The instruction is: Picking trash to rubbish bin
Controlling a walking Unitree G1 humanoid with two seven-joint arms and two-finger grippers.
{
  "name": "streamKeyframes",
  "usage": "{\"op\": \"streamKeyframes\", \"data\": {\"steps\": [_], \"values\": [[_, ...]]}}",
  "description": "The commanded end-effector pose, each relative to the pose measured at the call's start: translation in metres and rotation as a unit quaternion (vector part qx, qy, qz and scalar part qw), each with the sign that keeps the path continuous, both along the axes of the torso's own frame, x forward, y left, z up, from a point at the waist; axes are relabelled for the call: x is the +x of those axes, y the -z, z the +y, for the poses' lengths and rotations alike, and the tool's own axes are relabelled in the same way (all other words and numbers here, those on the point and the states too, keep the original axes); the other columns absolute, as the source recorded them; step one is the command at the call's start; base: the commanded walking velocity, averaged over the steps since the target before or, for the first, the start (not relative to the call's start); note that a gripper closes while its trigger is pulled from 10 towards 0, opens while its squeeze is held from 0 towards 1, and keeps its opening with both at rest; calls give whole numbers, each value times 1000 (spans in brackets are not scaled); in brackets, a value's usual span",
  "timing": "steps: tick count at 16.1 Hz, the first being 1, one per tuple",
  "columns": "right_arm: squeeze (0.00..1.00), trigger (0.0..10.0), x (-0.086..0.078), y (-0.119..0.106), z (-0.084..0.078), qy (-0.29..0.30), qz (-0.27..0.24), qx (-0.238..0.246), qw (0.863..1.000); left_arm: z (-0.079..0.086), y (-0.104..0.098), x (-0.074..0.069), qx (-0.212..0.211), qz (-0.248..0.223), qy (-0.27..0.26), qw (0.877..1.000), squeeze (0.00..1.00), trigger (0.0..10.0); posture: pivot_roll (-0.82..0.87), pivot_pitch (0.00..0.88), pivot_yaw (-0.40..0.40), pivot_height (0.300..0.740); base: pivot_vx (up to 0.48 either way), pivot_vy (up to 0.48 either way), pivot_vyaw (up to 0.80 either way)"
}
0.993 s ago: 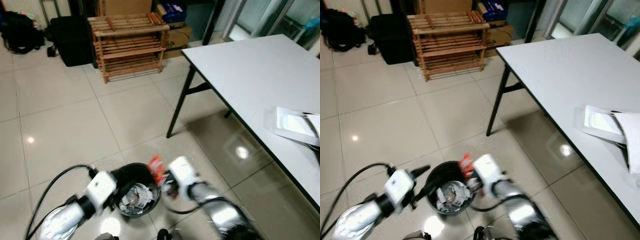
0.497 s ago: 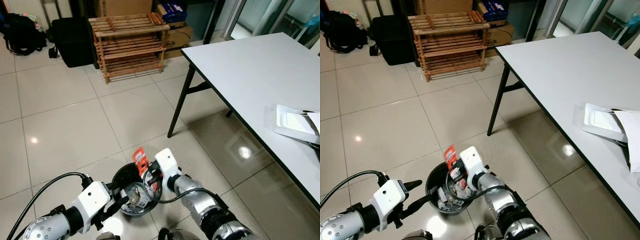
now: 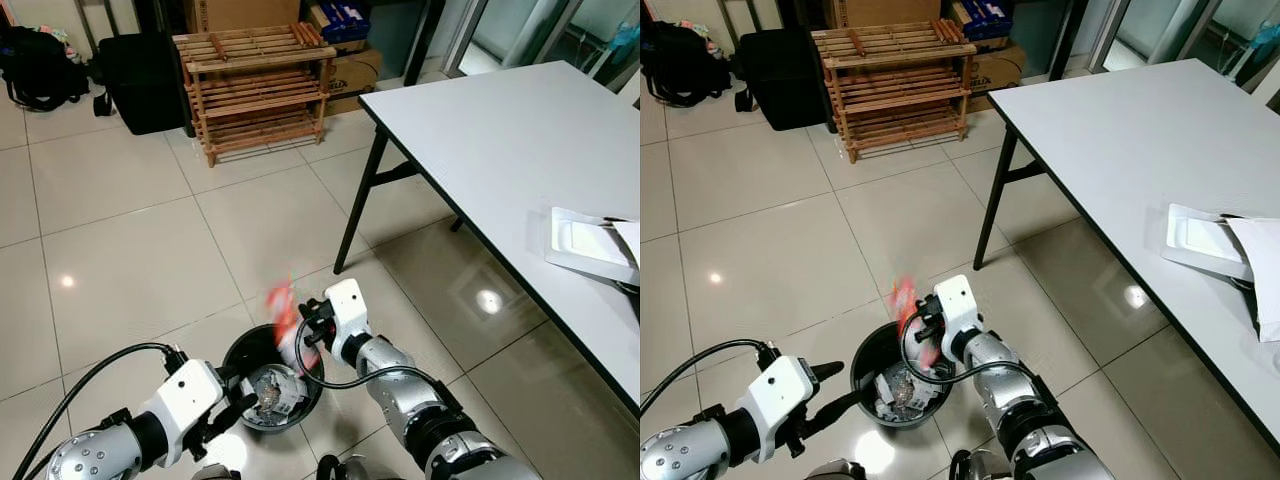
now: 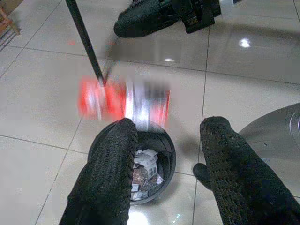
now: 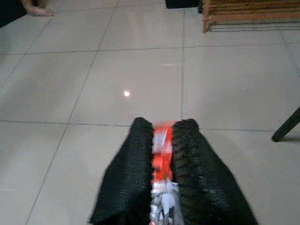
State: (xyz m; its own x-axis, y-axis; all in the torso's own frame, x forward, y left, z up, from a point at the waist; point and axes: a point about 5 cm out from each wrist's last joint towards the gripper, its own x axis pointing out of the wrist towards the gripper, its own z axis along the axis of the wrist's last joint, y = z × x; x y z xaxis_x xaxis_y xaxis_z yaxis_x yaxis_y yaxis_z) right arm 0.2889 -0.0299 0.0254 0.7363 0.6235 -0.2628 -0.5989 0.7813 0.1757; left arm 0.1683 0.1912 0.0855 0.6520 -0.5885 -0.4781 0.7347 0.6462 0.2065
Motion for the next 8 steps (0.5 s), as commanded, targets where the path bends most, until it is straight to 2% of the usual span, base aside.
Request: {"op": "streamKeyframes", "data": {"steps": [1,5,6,7,8], "values": [[1000,10000,1,-16,32,-24,-9,46,999,-4,-2,-1,-4,1,5,1000,0,10000,95,139,-119,740,0,0,0],[1000,10000,1,-15,31,-21,-9,44,999,-2,-1,1,2,2,5,1000,0,10000,92,133,-111,740,0,0,0],[953,10000,2,-13,25,-12,-17,26,999,-2,-1,3,1,-3,-2,1000,0,10000,90,129,-107,740,0,0,0],[0,10000,5,-11,16,2,-20,14,1000,-3,-1,8,-1,-13,-19,1000,0,10000,84,124,-102,740,0,0,0],[0,10000,8,-10,-1,32,-26,6,999,-7,1,17,-22,-17,-73,997,0,10000,70,113,-93,740,0,0,0]]}}
